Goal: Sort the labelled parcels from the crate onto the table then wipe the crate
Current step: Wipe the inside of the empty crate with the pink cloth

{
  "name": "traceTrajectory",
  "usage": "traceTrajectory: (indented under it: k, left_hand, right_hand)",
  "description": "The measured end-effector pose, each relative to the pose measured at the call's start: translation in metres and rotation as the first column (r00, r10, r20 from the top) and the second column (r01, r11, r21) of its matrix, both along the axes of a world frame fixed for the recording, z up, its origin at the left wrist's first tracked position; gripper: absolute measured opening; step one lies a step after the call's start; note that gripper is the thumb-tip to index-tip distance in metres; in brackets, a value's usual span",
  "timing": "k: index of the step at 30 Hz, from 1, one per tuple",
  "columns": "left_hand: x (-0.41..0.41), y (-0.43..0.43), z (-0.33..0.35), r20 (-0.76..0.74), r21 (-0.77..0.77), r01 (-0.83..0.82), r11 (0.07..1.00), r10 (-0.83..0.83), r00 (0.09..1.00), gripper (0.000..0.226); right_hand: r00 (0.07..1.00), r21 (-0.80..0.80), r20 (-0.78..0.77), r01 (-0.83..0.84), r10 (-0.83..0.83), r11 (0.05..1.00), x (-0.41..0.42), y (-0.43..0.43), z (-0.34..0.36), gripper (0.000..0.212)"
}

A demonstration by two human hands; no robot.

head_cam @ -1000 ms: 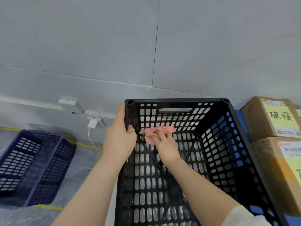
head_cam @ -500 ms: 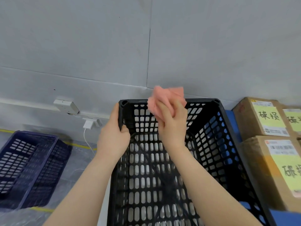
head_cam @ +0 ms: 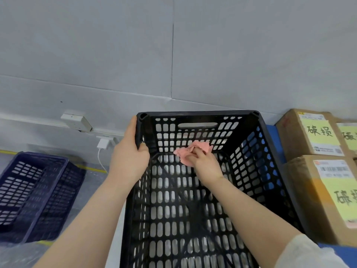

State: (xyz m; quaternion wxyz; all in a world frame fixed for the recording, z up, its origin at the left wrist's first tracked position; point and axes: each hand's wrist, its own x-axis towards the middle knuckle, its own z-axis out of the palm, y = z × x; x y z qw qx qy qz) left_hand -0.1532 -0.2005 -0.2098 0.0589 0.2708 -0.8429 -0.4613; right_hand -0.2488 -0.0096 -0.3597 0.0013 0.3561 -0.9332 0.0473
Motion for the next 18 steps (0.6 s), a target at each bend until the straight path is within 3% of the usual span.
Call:
traceTrajectory:
  k: [2, 4, 6, 8, 10, 12, 15, 18]
  left_hand:
    - [0.001, 0.000, 0.001, 0.005, 0.006, -0.004, 1.000, 0.004, 1.000, 0.071]
    - [0.002, 0.000, 0.001, 0.009, 0.006, -0.002, 1.000, 0.002, 1.000, 0.072]
    - [0.001, 0.001, 0.002, 0.020, 0.003, -0.007, 1.000, 0.007, 1.000, 0.072]
    - [0.001, 0.001, 0.002, 0.027, 0.005, -0.013, 1.000, 0.013, 1.000, 0.072]
    - [0.001, 0.001, 0.001, 0.034, -0.003, -0.013, 1.000, 0.013, 0.999, 0.073]
    - [0.001, 0.000, 0.000, 0.036, -0.016, -0.017, 1.000, 0.018, 0.999, 0.073]
    - [-0.001, 0.001, -0.002, 0.036, -0.027, -0.009, 1.000, 0.010, 0.999, 0.074]
    - [-0.002, -0.001, -0.005, 0.026, -0.026, -0.022, 0.999, 0.022, 0.999, 0.073]
  right_hand:
    - [0.999, -0.186, -0.043, 0.006, -0.014, 0.982, 0.002, 0.002, 0.017, 0.048]
    - [0.979, -0.442, -0.180, 0.003, -0.092, 0.897, 0.014, 0.002, 0.040, 0.026]
    - [0.916, -0.637, -0.289, 0.034, -0.280, 0.770, 0.023, 0.002, 0.070, 0.022]
    - [0.845, -0.757, -0.263, 0.118, -0.466, 0.643, 0.017, 0.001, 0.090, 0.030]
    - [0.826, -0.750, -0.193, 0.224, -0.529, 0.623, 0.003, 0.000, 0.088, 0.037]
    - [0.854, -0.674, -0.130, 0.296, -0.504, 0.676, -0.009, 0.000, 0.065, 0.050]
    - [0.875, -0.600, -0.204, 0.242, -0.439, 0.762, -0.018, 0.002, 0.039, 0.057]
    - [0.904, -0.477, -0.289, 0.148, -0.314, 0.866, -0.024, 0.018, 0.027, 0.048]
